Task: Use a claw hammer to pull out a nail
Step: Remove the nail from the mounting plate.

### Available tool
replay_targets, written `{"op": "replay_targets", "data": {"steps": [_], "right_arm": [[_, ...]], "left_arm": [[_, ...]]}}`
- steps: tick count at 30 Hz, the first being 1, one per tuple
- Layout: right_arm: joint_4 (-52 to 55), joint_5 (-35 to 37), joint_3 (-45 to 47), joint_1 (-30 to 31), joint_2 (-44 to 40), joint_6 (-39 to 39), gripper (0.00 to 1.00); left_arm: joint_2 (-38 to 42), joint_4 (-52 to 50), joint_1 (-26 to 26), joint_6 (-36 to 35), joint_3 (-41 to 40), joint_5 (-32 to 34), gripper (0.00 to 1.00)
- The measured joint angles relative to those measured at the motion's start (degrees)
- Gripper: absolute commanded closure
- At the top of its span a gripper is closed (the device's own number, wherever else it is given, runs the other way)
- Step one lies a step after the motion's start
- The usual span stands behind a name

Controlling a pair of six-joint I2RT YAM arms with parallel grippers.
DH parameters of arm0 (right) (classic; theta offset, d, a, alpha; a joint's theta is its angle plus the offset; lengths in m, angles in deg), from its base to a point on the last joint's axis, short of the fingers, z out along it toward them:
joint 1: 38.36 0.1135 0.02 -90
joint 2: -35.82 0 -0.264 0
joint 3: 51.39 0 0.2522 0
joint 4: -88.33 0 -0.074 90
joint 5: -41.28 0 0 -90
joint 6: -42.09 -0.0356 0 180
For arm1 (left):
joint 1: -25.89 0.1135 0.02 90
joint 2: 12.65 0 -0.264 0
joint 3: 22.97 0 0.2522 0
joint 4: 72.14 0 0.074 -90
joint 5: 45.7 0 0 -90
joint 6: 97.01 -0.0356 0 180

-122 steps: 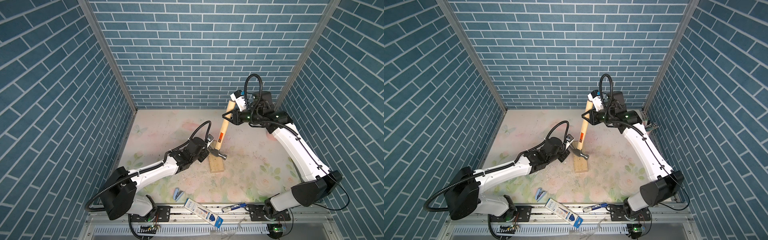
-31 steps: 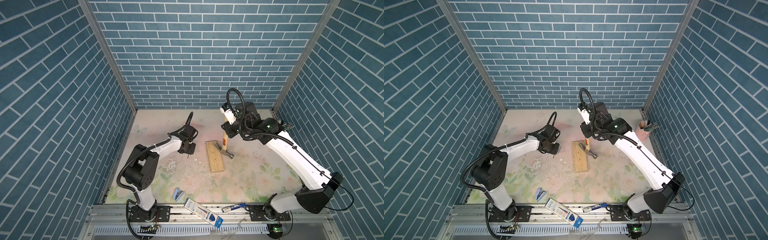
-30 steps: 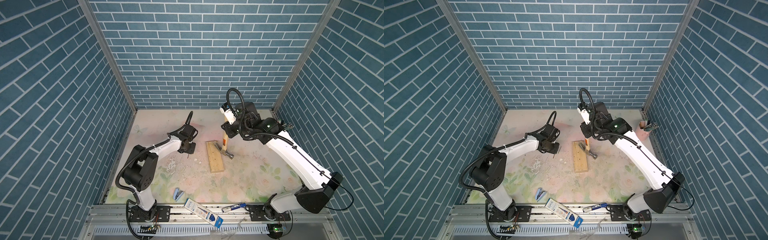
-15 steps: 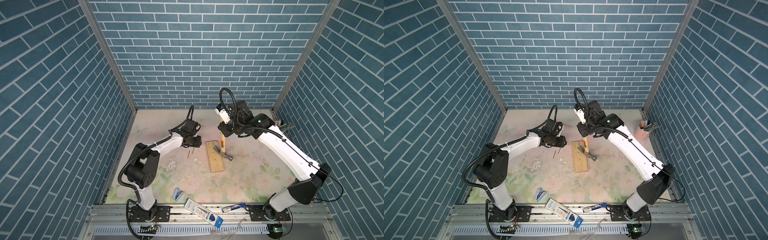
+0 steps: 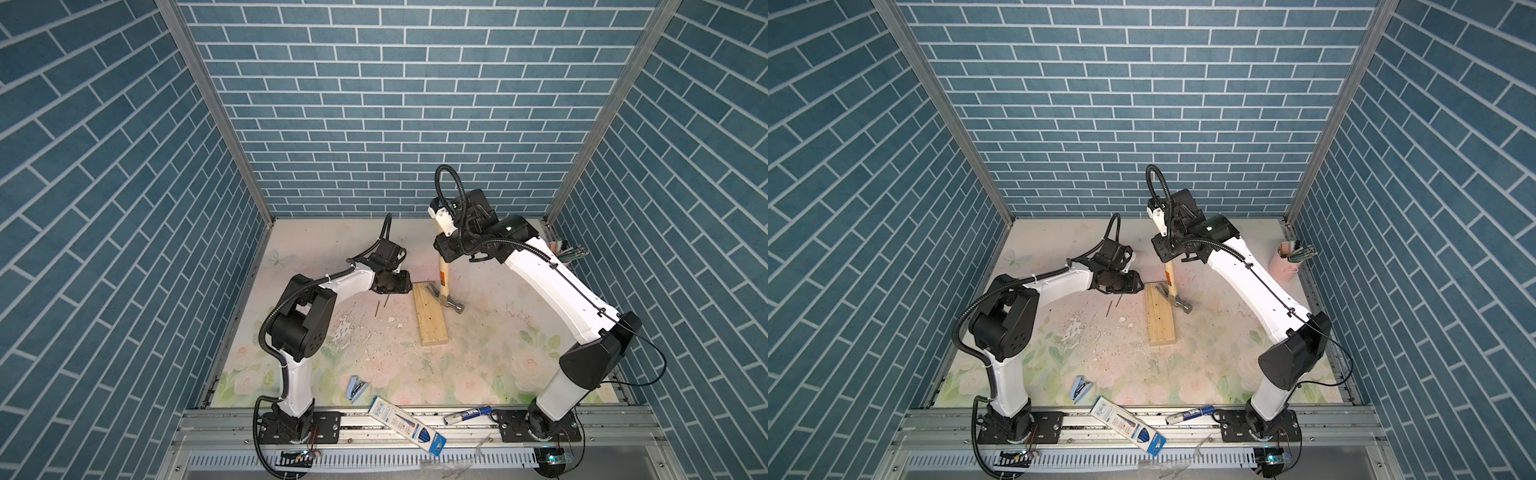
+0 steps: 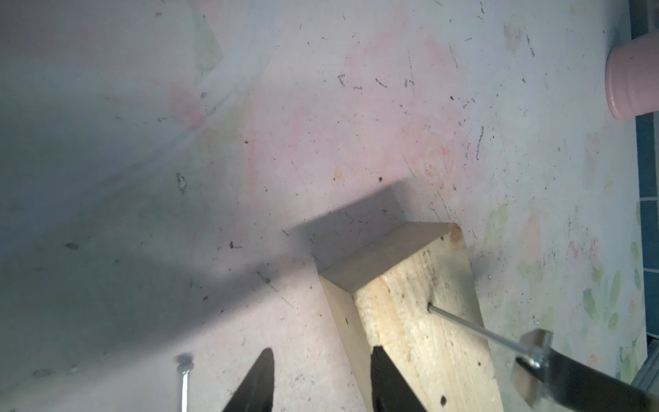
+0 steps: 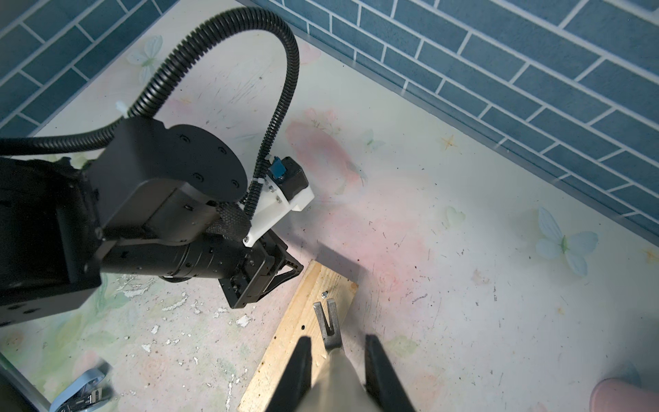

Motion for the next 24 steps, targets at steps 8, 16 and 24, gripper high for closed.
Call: {"op": "replay_targets", "data": {"steps": [8,16,24], "right_arm": [[0.9,-0.1,-1.7,-0.2,1.7,0.0,1.0],[2.0,-0.3,-3.3,-0.3,3.4,0.0,1.0],[2.0,-0.7,-5.5,-0.5,5.2,0.0,1.0]], "left_arm": [[-1.6,1.7,-0.4,1.6,1.7,-1.4,0.54],[-3.6,3.1,-1.2,3.0,1.8,-1.9,0.54],[-3.8,4.1,-1.7,3.7,1.7,-2.1,0.54]]}}
